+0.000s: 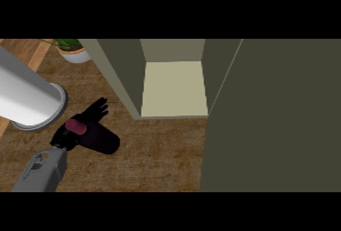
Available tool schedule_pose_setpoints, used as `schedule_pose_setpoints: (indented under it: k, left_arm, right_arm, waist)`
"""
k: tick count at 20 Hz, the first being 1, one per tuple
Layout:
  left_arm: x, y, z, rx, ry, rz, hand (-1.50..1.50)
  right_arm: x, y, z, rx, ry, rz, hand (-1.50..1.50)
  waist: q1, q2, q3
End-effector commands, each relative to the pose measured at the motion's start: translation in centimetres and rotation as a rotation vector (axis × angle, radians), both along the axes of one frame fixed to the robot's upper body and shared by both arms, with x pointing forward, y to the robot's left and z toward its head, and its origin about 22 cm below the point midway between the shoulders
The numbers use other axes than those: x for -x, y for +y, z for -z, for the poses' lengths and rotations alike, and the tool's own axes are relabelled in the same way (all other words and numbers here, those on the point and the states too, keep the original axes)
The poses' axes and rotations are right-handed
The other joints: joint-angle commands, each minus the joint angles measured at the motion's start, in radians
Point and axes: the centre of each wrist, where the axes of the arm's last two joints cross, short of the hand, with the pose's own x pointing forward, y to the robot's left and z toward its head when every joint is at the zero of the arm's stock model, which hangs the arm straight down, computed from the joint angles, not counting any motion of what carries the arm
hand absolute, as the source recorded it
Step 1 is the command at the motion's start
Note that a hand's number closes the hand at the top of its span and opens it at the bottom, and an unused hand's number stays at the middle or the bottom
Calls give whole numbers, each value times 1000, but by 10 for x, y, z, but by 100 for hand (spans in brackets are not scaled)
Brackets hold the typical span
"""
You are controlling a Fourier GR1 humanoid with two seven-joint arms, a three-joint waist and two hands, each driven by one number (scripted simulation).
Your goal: Pick up the wine, place it into the cabinet and close the cabinet
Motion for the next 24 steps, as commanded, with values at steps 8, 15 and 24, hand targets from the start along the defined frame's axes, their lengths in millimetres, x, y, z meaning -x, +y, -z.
schedule_pose_setpoints:
  k: [8, 15, 24]
  left_arm:
    - [0, -23, 30, 170, 109, -90, -150]
    - [15, -44, 51, 202, 119, -68, -150]
    - [0, -51, 38, 184, 60, -34, 150]
  right_arm:
    - [40, -17, -34, -47, -91, -35, -150]
    - [47, -15, -32, -69, -72, -26, -150]
    - [41, -12, -30, -43, -70, -2, -150]
  waist:
    - [4, 9, -8]
    - [-1, 7, -7]
    - [9, 5, -7]
